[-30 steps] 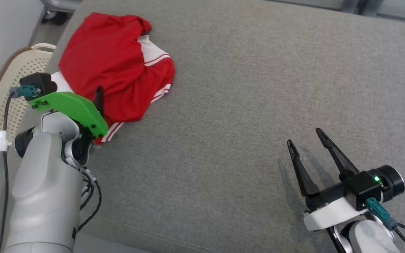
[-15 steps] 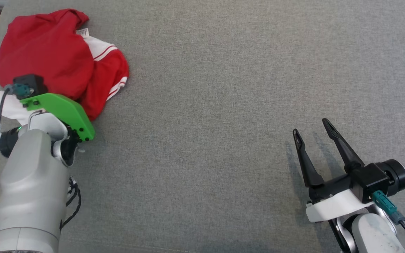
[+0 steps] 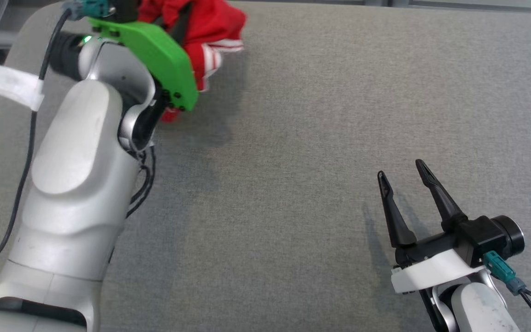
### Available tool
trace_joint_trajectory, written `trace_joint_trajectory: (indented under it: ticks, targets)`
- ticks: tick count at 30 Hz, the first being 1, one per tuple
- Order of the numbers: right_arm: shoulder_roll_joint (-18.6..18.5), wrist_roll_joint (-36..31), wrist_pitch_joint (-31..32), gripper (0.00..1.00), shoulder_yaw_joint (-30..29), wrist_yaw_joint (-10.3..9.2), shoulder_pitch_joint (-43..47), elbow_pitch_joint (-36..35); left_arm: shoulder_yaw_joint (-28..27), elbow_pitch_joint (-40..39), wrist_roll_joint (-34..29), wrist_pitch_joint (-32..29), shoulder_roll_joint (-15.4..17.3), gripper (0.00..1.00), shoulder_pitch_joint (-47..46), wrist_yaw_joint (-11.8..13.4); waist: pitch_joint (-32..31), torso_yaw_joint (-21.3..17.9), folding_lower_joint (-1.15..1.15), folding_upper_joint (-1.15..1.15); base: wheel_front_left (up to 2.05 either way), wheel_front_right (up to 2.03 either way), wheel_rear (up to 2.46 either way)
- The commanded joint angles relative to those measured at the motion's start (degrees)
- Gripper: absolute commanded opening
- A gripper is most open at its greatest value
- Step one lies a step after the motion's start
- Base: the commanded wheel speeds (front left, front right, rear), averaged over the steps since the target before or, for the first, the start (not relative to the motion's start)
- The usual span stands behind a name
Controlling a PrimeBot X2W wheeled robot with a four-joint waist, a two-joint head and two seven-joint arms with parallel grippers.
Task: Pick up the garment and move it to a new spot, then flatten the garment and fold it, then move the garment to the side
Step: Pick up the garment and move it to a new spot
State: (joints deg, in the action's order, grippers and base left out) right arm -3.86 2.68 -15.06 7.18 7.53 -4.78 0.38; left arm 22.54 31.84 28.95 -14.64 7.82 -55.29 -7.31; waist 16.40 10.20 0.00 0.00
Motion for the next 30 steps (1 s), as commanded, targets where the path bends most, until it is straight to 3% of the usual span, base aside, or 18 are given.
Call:
trace_joint_trajectory:
  ticks: [1,6,10,13,16,19,22,25,26,28,30]
  targets:
    - [0.35,0.46,-0.17,1.0,-0.12,-0.08,-0.13,0.12,1.41,-4.87,2.73,-2.04,0.11,0.0,0.96,-0.23,-1.58,-2.56,0.0,0.0,0.0,0.0,0.0]
    - [0.8,1.9,-0.17,1.0,-0.65,-0.08,-0.39,0.03,2.09,-22.51,14.43,-10.16,-1.41,0.0,5.78,0.03,-2.48,-6.76,0.0,0.0,0.0,0.0,0.0]
    - [0.9,3.94,-0.17,1.0,-0.24,-0.08,-0.66,0.12,1.68,-33.02,21.16,-14.97,-2.67,0.0,11.86,3.87,-2.49,-10.71,0.0,0.0,0.0,0.0,0.0]
    - [0.91,5.48,-0.17,1.0,-0.07,-0.08,-0.14,0.28,1.45,-36.68,23.48,-16.27,-2.46,0.0,18.21,7.16,-2.5,-13.78,0.0,0.0,0.0,0.0,0.0]
    - [0.89,6.26,-0.17,1.0,-0.41,-0.08,1.0,0.56,-0.14,-35.73,25.23,-15.1,-2.24,0.0,25.21,9.98,-2.52,-16.03,0.0,0.0,0.0,0.0,0.0]
    - [0.91,6.38,-0.17,1.0,-0.52,-0.08,1.29,0.71,-1.35,-33.21,25.47,-13.84,-1.51,0.0,28.54,10.99,-2.33,-17.06,0.0,0.0,0.0,0.0,0.0]
    - [0.9,5.99,-0.17,1.0,-0.81,-0.08,1.85,0.7,-2.52,-27.02,20.7,-10.08,2.41,0.0,30.33,10.97,-2.17,-17.95,0.0,0.0,0.0,0.0,0.0]
    - [0.9,5.52,-0.17,1.0,-1.31,-0.08,2.22,0.45,-3.74,-20.1,18.16,-5.87,3.3,0.03,30.06,12.07,-2.04,-18.06,0.0,0.0,0.0,0.0,0.0]
    - [0.9,5.33,-0.17,1.0,-1.5,-0.08,2.31,0.4,-4.26,-18.11,17.62,-4.64,3.4,0.32,29.63,12.3,-2.03,-17.93,0.0,0.0,0.0,0.0,0.0]
    - [0.91,4.8,-0.17,1.0,-1.72,-0.07,2.72,0.22,-4.66,-14.86,16.18,-2.48,4.42,1.0,28.83,12.16,-2.05,-17.4,0.0,0.0,0.0,0.0,0.0]
    - [0.91,4.16,-0.17,1.0,-2.2,-0.08,3.32,0.19,-4.4,-12.45,14.89,-0.78,4.78,1.0,28.62,11.85,-2.15,-16.68,0.0,0.0,0.0,0.0,0.0]
